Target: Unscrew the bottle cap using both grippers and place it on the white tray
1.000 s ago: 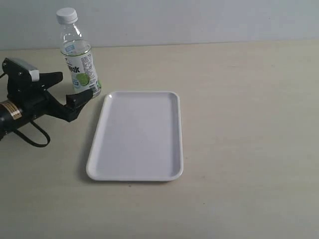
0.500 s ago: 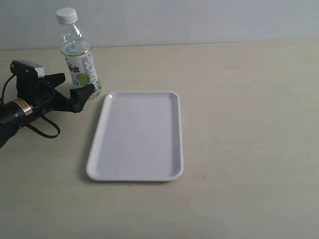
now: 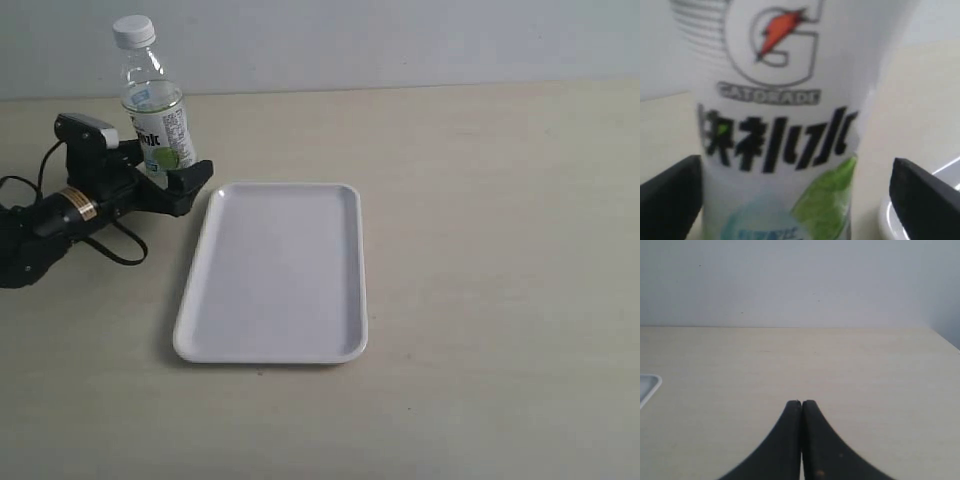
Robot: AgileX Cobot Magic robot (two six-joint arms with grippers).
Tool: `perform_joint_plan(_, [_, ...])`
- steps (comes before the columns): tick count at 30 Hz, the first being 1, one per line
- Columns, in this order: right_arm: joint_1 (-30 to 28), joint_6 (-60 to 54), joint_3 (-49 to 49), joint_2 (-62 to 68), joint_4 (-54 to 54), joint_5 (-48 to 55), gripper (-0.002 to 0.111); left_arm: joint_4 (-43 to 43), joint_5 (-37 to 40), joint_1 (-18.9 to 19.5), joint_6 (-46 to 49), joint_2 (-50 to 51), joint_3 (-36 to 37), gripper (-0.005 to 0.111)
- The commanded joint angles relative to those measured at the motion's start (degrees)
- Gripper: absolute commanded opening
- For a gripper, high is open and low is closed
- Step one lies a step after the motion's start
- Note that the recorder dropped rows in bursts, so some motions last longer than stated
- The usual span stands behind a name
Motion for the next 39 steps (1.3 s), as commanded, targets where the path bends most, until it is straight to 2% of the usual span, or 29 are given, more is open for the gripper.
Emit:
perform_joint_plan(1, [0.2, -0.2, 0.2, -0.2, -0.2, -0.3, 0.0, -0.6, 2.1, -1.4, 0.3, 1.3, -2.4, 0.095])
perform_joint_plan(14, [0.2, -0.2, 0.2, -0.2, -0.2, -0.3, 0.0, -1.8, 2.9, -1.4, 0.3, 1.5, -2.9, 0.094])
perform_joint_plan(16, [0.2, -0.2, 0.2, -0.2, -0.2, -0.3, 0.0, -1.8, 2.9, -1.4, 0.6, 1.5, -2.9, 0.082])
perform_joint_plan(20, [0.2, -0.1, 0.2, -0.2, -0.2, -0.3, 0.0, -1.8, 2.9, -1.4, 0.7, 1.5, -2.9, 0.021])
perform_joint_plan(21, [0.2, -0.1, 0.2, -0.2, -0.2, -0.3, 0.0, -1.8, 2.9, -1.4, 0.7, 1.5, -2.9, 0.0])
perform_joint_plan(25, [0.2, -0.3, 0.2, -0.2, -0.2, -0.3, 0.0, -1.0, 2.9, -1.4, 1.9, 1.0, -2.9, 0.001])
perform_joint_plan(31, [0.2, -0.3, 0.2, -0.2, -0.2, -0.3, 0.0, 9.2, 3.0, -1.4, 2.3, -2.1, -2.7, 0.0])
perform_joint_plan(39, [0.2, -0.1, 0.2, -0.2, -0.2, -0.3, 0.0, 9.1, 3.1, -1.4, 5.1, -4.0, -0.9, 0.0])
